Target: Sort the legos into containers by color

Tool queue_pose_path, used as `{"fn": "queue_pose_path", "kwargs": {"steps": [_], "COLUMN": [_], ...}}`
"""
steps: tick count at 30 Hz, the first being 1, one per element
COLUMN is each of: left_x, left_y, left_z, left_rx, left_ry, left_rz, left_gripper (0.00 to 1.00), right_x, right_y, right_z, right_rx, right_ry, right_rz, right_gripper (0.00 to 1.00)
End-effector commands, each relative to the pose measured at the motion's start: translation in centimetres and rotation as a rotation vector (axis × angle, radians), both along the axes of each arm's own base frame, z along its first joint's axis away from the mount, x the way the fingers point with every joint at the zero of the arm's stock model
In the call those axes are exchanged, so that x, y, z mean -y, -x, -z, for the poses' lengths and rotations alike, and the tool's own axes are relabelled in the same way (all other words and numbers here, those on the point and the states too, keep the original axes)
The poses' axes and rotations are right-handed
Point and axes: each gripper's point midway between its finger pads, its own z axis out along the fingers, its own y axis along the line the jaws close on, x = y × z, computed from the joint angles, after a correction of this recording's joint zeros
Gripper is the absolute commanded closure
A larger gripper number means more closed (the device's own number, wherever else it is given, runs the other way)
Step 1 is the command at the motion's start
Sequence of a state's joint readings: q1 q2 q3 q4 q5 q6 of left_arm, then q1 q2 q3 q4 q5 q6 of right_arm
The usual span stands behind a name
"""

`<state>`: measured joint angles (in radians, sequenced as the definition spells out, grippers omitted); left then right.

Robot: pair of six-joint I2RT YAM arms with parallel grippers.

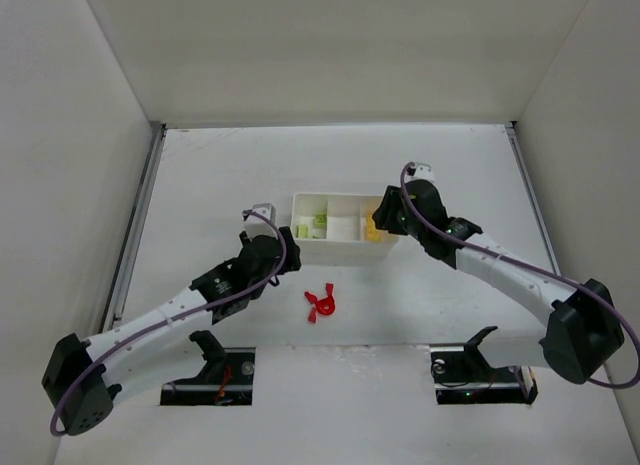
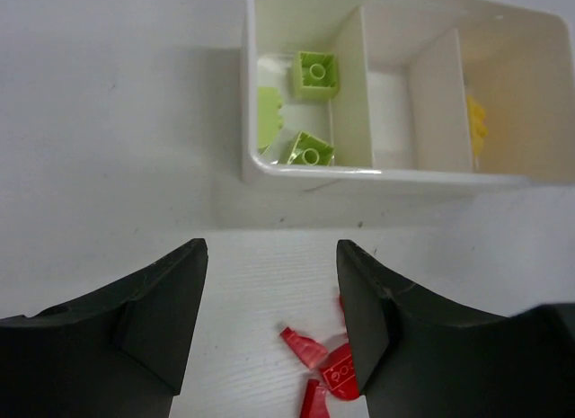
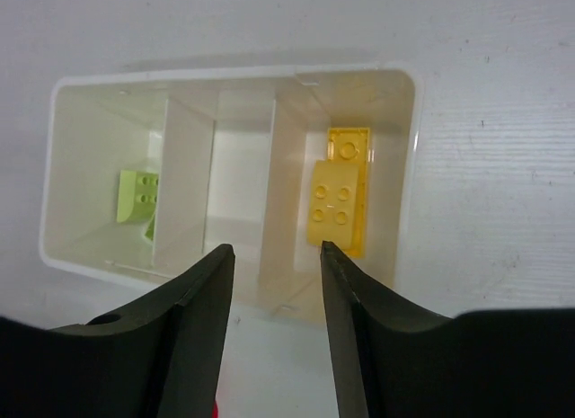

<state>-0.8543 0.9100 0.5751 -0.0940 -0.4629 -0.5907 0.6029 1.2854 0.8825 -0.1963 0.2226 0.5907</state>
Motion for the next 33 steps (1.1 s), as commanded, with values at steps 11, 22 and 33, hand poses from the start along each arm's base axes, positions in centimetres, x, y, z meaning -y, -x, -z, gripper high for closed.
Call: {"fn": "queue_pose_path", "kwargs": {"steps": [11,22,33], "left_x": [-2.4,-1.3,-1.6], "left_y": [2.8,3.1,3.4], "left_z": [1.7,3.4,4.4], "left_rx": [-0.047,-0.091,-0.102], "left_ry": [0.116,0.182,0.216], "left_rz": [-0.042,-0.034,-0.054], "left_gripper": [0.53,0.54,0.55], "right_x": [-8.6,-12.6,-13.2], "right_y": [11.9,14.6,11.3], "right_z": [-0.3,6.4,8.9], "right_rx": [0.010,-0.104,-0.112], "right_ry": [-0.092,-0.053,0.033], "right_rz": [-0.325,-0.381,-0.270], "right_gripper": [0.71,0.37,0.47]}}
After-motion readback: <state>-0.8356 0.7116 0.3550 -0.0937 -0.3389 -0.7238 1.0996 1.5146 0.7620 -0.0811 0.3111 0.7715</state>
